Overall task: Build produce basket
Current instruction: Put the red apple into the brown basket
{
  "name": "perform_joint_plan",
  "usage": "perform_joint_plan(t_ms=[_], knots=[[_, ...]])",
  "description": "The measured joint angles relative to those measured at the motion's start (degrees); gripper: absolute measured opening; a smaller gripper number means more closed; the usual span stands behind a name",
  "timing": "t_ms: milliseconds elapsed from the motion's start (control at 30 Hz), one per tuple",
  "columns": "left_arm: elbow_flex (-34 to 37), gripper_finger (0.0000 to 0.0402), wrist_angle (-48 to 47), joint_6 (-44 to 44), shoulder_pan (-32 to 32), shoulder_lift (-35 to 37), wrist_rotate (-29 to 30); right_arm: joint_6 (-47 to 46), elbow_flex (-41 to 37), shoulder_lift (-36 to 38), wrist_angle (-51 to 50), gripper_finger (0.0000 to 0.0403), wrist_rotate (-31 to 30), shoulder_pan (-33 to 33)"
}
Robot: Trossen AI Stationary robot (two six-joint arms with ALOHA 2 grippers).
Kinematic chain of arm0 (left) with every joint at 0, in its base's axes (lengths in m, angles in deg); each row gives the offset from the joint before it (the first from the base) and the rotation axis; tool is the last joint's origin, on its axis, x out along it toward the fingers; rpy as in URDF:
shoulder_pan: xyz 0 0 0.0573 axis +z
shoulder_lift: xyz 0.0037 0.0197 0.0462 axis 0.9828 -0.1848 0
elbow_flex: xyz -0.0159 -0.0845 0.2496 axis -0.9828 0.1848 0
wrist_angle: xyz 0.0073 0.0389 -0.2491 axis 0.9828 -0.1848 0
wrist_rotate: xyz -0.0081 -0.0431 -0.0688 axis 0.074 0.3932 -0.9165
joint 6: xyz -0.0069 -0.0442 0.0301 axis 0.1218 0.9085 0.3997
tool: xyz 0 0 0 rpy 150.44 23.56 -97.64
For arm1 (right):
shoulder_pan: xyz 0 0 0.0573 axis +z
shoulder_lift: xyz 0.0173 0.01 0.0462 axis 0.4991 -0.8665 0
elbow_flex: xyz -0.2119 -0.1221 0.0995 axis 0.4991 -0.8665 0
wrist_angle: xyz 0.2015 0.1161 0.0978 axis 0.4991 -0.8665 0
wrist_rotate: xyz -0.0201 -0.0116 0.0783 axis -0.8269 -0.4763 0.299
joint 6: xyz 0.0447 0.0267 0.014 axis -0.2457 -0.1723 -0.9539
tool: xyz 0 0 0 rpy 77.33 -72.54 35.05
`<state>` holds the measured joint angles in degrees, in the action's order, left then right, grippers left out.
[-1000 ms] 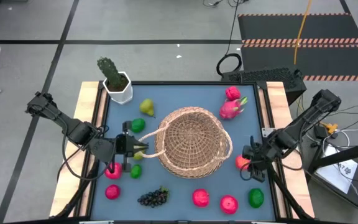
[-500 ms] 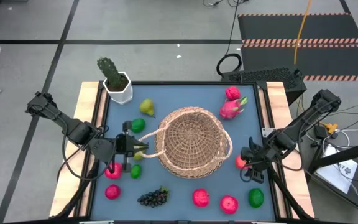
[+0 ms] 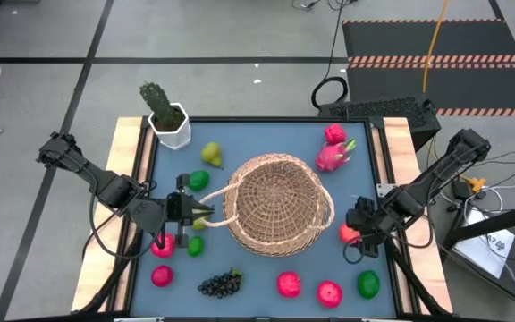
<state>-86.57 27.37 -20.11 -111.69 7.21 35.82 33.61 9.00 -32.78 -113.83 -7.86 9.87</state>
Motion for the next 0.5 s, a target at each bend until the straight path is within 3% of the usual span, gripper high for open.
perform_joint_plan(t_ms=[500], knots=[[0.00,0.0031,0.01,0.02,0.00,0.00,0.00,1.30,0.00,-5.34,-1.51,0.0399,-1.29,-0.11]])
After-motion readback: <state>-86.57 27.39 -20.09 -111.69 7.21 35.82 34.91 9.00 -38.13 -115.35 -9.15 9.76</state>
